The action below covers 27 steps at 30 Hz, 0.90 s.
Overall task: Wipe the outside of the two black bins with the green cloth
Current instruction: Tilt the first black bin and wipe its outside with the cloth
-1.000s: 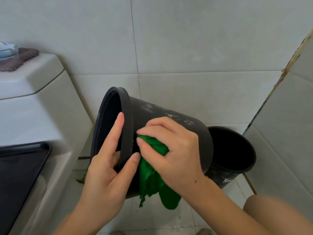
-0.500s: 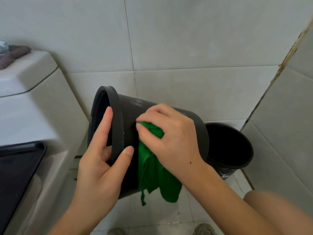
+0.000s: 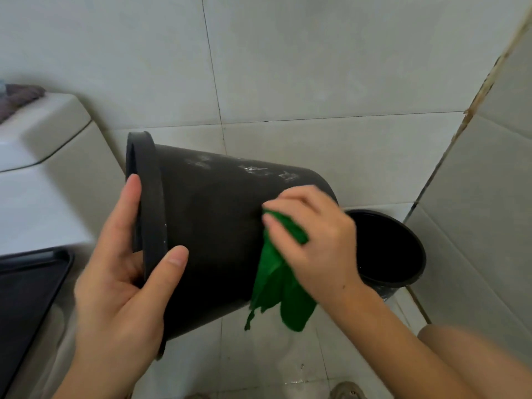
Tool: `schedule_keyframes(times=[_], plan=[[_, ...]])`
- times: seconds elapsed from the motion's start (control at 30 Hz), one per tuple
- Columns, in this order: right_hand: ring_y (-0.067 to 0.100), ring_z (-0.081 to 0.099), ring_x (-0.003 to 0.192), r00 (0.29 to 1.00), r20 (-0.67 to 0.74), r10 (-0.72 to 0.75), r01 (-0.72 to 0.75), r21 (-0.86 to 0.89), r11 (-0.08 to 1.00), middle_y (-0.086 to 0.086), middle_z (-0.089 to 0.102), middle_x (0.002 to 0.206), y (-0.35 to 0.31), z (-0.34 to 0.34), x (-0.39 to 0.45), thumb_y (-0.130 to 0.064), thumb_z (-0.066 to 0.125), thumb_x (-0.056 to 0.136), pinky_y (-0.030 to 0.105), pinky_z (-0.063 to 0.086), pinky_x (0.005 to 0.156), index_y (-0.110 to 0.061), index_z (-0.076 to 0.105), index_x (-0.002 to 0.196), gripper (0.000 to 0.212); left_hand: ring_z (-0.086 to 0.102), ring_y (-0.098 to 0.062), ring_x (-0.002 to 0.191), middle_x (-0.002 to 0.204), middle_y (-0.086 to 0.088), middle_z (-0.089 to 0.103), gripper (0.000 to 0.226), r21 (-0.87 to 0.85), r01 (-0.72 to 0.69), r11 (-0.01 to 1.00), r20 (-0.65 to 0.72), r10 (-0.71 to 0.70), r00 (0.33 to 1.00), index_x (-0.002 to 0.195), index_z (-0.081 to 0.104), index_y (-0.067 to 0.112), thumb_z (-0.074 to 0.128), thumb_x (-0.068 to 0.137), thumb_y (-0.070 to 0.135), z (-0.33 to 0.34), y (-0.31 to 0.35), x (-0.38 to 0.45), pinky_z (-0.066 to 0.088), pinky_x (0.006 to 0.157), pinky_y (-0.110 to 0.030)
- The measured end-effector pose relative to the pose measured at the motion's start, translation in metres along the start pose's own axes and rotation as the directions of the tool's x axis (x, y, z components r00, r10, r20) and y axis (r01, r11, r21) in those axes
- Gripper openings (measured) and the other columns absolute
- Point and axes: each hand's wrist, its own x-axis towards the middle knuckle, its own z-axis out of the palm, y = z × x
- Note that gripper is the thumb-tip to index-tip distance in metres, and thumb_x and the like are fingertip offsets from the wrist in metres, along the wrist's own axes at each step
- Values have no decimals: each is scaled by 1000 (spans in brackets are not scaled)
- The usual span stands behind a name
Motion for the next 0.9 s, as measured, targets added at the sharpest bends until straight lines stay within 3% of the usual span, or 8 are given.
schedule_keyframes(times=[0.07, 0.13, 0.33, 0.43, 0.5, 0.6, 0.77, 0.9], plan=[[8, 62, 86, 972, -45, 233, -232, 14, 973, -3, 66, 91, 20, -10, 4, -21, 65, 85, 30, 50, 78, -15, 73, 89, 11, 71, -21, 99, 133, 5, 62, 79, 34, 21, 999, 39, -22, 999, 147, 33, 45, 64, 75, 34, -6, 4, 2, 58, 82, -52], [0, 59, 85, 901, -80, 427, -427, 24, 904, -10, 65, 89, 35, -17, 7, -22, 67, 83, 24, 46, 78, -23, 69, 85, 3, 70, -26, 100, 133, 1, 62, 80, 38, 33, 999, 49, -35, 998, 147, 33, 45, 63, 73, 35, -9, 7, 2, 56, 81, -56], [12, 63, 80, 624, 4, 781, -760, 235, 606, -9, 66, 82, 57, -30, 8, -21, 69, 84, 35, 52, 75, -24, 65, 76, 10, 70, -17, 82, 104, 12, 73, 86, 21, 45, 999, 40, -46, 998, 134, 38, 53, 76, 71, 9, -1, 12, -2, 57, 76, -25], [23, 65, 78, 562, 30, 827, -801, 268, 535, 1, 67, 77, 61, -26, 0, -23, 72, 80, 45, 55, 74, -23, 66, 73, 9, 66, 3, 101, 119, 26, 65, 94, 67, 17, 998, 120, -24, 993, 143, 27, 40, 69, 73, -8, 1, 7, 2, 51, 87, -12], [24, 66, 80, 538, 4, 843, -808, 289, 514, 1, 69, 77, 61, -23, -4, -27, 72, 75, 47, 56, 76, -26, 68, 71, 6, 57, 3, 120, 137, 19, 56, 93, 73, 29, 997, 153, -40, 987, 149, 26, 33, 59, 74, -12, -2, 1, 10, 45, 99, -16], [25, 66, 82, 515, -6, 857, -813, 314, 491, 3, 69, 80, 61, -22, -9, -20, 71, 80, 44, 56, 75, -23, 69, 72, 9, 65, -8, 105, 130, -4, 62, 98, 26, 92, 995, 142, -95, 985, 144, 31, 36, 55, 72, -26, -6, -2, 19, 53, 85, -18], [18, 62, 74, 477, -81, 875, -783, 413, 465, 1, 65, 76, 65, -30, -8, -13, 68, 85, 34, 50, 67, -20, 66, 74, 13, 67, 0, 95, 109, 23, 69, 104, 50, 102, 994, 267, -112, 957, 136, 34, 33, 42, 68, -44, -4, 5, 19, 54, 75, -13], [16, 61, 72, 513, -112, 851, -762, 396, 512, 0, 63, 76, 62, -32, -11, -14, 68, 85, 31, 49, 64, -19, 65, 77, 10, 74, -12, 75, 83, 4, 77, 72, -78, 233, 969, 82, -226, 971, 129, 47, 34, 65, 68, -2, -6, 12, 34, 58, 61, -21]])
